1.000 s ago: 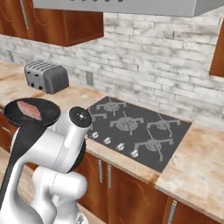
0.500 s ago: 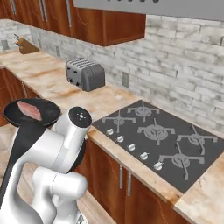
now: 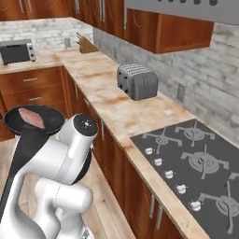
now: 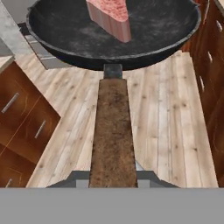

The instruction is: Pick up the pan with the steak in it and place it on the dining table. Then place the steak on the plate.

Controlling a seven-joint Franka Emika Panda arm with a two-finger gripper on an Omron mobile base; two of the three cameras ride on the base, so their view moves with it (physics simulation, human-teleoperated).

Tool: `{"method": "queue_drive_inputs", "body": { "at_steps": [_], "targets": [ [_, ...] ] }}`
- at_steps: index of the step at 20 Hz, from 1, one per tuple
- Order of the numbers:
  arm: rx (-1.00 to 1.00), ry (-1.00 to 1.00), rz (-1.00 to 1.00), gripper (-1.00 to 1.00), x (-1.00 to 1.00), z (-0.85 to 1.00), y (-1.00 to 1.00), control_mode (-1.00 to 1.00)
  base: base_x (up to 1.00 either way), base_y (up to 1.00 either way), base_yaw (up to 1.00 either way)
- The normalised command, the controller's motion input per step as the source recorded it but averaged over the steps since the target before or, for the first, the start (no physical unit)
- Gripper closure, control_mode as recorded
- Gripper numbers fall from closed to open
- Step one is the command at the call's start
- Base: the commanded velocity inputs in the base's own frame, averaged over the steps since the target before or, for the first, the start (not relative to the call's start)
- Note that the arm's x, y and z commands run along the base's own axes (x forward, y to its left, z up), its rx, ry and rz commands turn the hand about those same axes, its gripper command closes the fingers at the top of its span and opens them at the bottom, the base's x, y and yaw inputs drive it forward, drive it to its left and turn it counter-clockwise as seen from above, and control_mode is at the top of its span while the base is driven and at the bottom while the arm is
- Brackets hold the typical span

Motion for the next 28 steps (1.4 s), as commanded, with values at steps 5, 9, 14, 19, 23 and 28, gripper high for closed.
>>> {"method": "queue_drive_inputs", "body": {
  "at_steps": [5,9,14,19,23,28],
  "targets": [
    [0.0,0.0,0.0,1.0,0.0,0.0,0.0,1.0,-0.09,0.0,0.5],
    [0.0,0.0,0.0,1.0,0.0,0.0,0.0,1.0,-0.13,0.0,0.49],
    [0.0,0.0,0.0,1.0,0.0,0.0,0.0,1.0,-0.11,0.0,0.5],
    [0.0,0.0,0.0,1.0,0.0,0.0,0.0,1.0,-0.05,0.0,0.5],
    [0.0,0.0,0.0,1.0,0.0,0.0,0.0,1.0,-0.05,0.0,0.5],
    [0.0,0.0,0.0,1.0,0.0,0.0,0.0,1.0,-0.04,0.0,0.5]
  ]
}}
